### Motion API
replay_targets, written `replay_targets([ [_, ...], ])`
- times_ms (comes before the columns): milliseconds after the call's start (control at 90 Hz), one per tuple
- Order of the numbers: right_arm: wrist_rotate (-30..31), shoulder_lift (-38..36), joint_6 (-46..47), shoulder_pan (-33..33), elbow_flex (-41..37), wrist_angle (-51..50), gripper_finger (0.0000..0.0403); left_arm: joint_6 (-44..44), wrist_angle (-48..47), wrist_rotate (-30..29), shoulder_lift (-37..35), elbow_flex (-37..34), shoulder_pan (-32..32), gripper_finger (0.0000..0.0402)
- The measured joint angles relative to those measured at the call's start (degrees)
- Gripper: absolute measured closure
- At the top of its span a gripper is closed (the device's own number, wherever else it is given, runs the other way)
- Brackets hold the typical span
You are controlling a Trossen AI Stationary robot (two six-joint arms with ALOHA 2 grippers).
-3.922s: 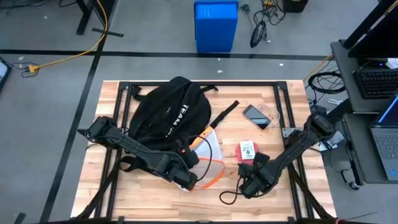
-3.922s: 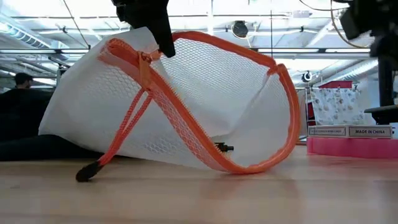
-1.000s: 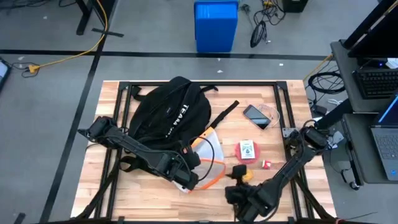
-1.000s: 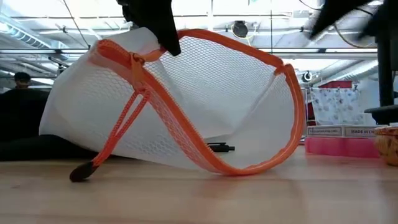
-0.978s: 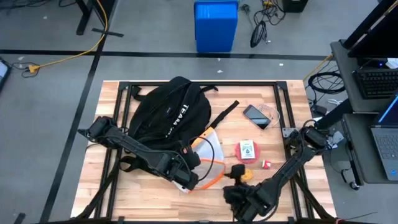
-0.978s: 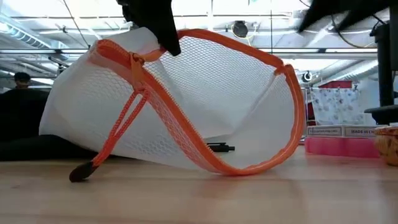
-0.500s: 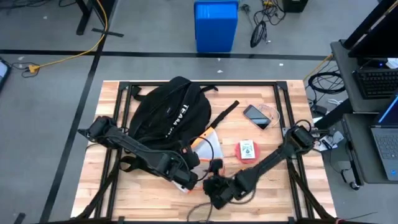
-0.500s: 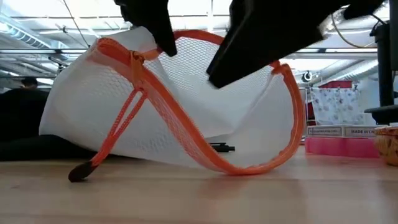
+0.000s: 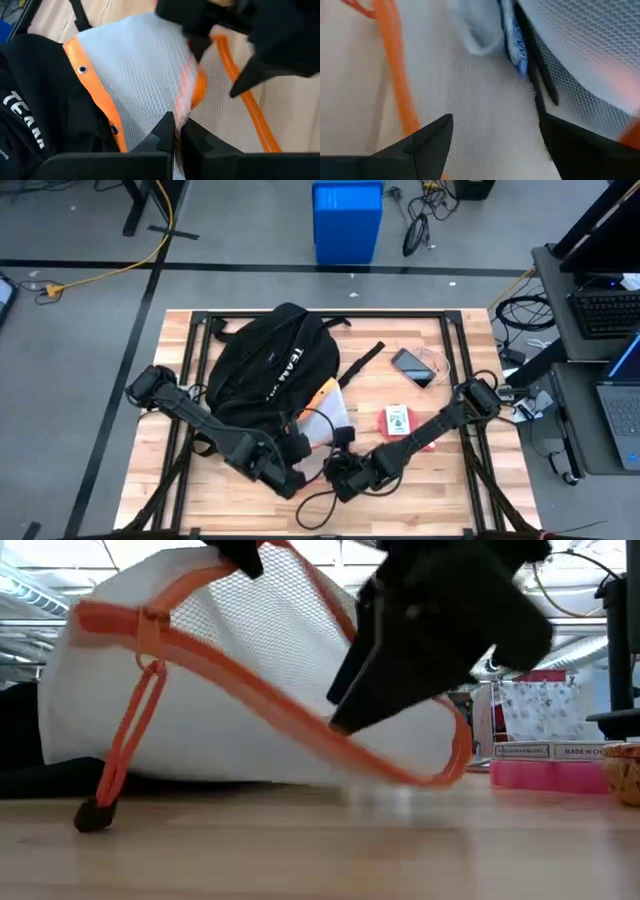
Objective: Unpack backpack
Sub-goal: Remove the candy bar from the orange zip bag
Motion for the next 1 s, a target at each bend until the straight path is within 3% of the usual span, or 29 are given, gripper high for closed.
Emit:
replay_targets([
  [467, -1.32, 3.23, -6.37, -1.86, -3.1, 20.68, 0.0119, 0.44, 1.41, -1.48, 0.02, 0.0, 0.27, 0.0402],
  [778, -0.8, 4.92, -9.86, -3.88, -3.14, 22.2, 0.0122, 0.51, 2.73, -2.12, 0.14, 0.0, 0.39, 0.0402],
  [1000, -0.41, 4.96, -16.88, -5.49, -3.16, 24.86, 0.0151, 3.38, 5.48, -2.14, 0.26, -0.02, 0.6, 0.0402],
])
